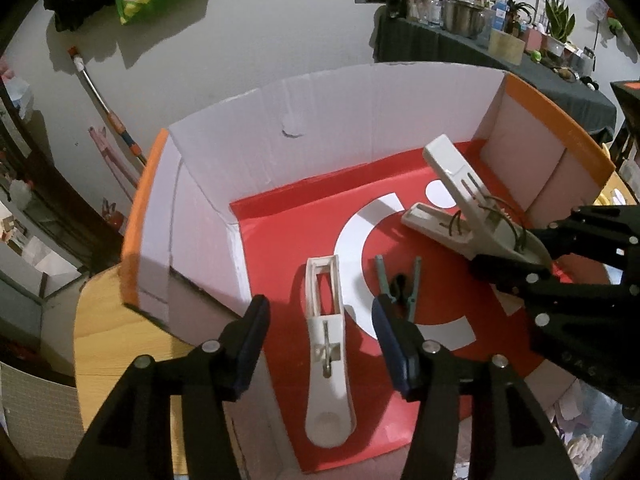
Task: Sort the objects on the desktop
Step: 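Open the left tool to drop the white clothespin while the right tool releases the cream one, then withdraw both tools from the box back over the pile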
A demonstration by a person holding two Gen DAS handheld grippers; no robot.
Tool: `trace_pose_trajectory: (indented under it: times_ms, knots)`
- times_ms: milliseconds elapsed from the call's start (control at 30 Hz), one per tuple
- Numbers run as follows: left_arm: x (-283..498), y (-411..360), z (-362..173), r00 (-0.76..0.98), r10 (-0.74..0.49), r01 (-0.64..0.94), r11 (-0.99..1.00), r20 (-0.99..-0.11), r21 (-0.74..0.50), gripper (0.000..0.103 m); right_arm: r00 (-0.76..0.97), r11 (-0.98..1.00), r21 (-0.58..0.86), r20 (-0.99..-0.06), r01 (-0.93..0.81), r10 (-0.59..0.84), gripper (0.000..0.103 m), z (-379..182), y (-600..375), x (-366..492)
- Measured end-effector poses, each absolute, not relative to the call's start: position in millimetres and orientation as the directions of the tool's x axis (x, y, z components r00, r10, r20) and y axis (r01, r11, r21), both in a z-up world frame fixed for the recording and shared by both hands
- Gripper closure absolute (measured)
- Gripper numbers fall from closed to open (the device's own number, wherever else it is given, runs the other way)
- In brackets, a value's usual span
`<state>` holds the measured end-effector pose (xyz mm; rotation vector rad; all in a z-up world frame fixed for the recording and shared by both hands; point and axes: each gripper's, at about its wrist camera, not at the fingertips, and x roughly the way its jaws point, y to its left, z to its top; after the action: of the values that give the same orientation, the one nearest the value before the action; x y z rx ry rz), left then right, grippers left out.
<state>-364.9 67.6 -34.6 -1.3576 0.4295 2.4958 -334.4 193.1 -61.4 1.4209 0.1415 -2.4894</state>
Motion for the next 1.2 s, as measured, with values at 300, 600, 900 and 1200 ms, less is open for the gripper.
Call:
trace_pose_trajectory:
  times_ms: [300, 600, 900, 1200]
  knots:
    - [-332.7, 62.3, -24.4, -0.576, 0.081, -0.367, -0.915, -0.814, 0.169, 0.036, -0.528, -0.959, 0.041, -0.828, 0.279, -0.189, 0.079, -40.7, 194.3, -317.0]
    - [-297.1, 49.2, -3.8, -0.624, 0.102, -0.356, -0.919, -0.774, 0.166, 0.025, -0.591, -0.962, 0.024, -0.785, 0.272, -0.186, 0.079, -12.7, 197.5, -284.2]
    - [-258.8, 25.7, 14.8, -0.655, 0.091, -0.316, -0.935, -0.750, 0.162, 0.024, -0.630, -0.966, 0.033, -0.753, 0.257, -0.193, 0.079, 4.2, 209.9, -244.6]
    - [-220.4, 1.7, 16.5, -0.662, 0.093, -0.305, -0.940, -0.743, 0.154, 0.024, -0.665, -0.964, 0.034, -0.717, 0.265, -0.209, 0.079, 17.4, 221.0, -199.7]
